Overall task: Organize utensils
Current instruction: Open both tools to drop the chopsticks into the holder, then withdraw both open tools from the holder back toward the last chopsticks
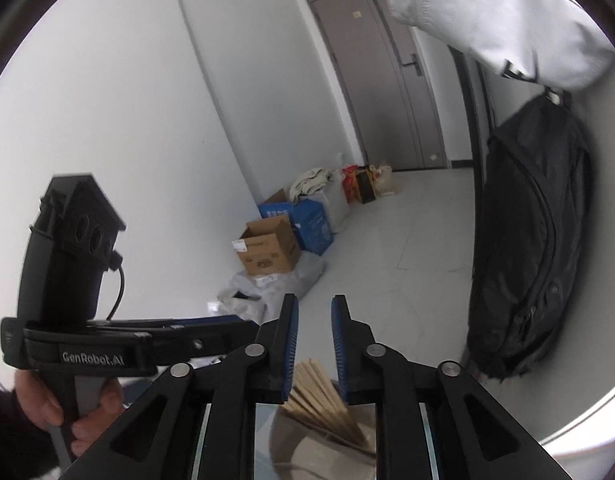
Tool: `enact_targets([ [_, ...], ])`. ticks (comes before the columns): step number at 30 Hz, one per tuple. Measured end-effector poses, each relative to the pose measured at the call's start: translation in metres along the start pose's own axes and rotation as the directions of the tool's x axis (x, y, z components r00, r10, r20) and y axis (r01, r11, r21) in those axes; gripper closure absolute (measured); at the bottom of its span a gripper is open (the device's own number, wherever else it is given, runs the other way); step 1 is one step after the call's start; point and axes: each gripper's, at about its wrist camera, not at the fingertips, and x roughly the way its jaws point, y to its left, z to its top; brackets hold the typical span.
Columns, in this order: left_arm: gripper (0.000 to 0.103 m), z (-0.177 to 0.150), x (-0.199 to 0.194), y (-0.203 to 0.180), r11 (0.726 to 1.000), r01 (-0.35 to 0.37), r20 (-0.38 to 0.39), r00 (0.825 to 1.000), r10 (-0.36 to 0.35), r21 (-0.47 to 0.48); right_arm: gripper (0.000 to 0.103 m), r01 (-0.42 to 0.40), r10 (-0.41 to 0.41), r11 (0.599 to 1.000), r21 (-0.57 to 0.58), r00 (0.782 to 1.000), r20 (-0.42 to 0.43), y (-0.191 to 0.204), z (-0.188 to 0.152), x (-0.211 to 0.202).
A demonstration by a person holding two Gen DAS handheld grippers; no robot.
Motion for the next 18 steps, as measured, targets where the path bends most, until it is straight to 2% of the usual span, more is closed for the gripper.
enact_targets([
  [3,0.054,-0.002,-0.009,0.002,1.000,-0.029,0.026,0.999,0.029,-0.011,0.073,0.006,-0.007,0.998,0.061,1.000,0.024,-0.008,-0.001,-0.015],
  [7,0.053,-0.006,-0.019,-0.001,0.997,-0.078,0.052,0.996,0.079,-0.013,0.063,0.023,-0.026,0.996,0.088,0.999,0.036,-0.010,-0.002,-0.031],
  [9,0.047,-0.010,-0.023,-0.002,0.996,-0.089,0.060,0.994,0.090,-0.010,0.060,0.030,-0.034,0.996,0.087,0.999,0.040,-0.006,-0.002,-0.038],
  [10,0.043,-0.012,-0.026,-0.004,0.995,-0.102,0.063,0.993,0.102,-0.007,0.058,0.030,-0.034,0.996,0.086,0.998,0.043,-0.005,-0.003,-0.041],
  [11,0.039,-0.015,-0.029,-0.005,0.994,-0.113,0.073,0.991,0.113,-0.003,0.050,0.026,-0.031,0.996,0.087,0.998,0.050,-0.003,-0.004,-0.046],
  [12,0.039,-0.017,-0.032,-0.007,0.993,-0.118,0.081,0.990,0.117,0.003,0.044,0.022,-0.027,0.996,0.087,0.998,0.057,0.000,-0.006,-0.051],
  [16,0.039,-0.029,-0.044,-0.017,0.987,-0.155,0.102,0.983,0.150,0.039,0.039,0.018,-0.023,0.997,0.079,0.998,0.061,0.011,-0.013,-0.064],
  [18,0.038,-0.036,-0.050,-0.022,0.985,-0.166,0.108,0.981,0.159,0.051,0.029,0.022,-0.027,0.997,0.078,0.997,0.068,0.017,-0.018,-0.070],
])
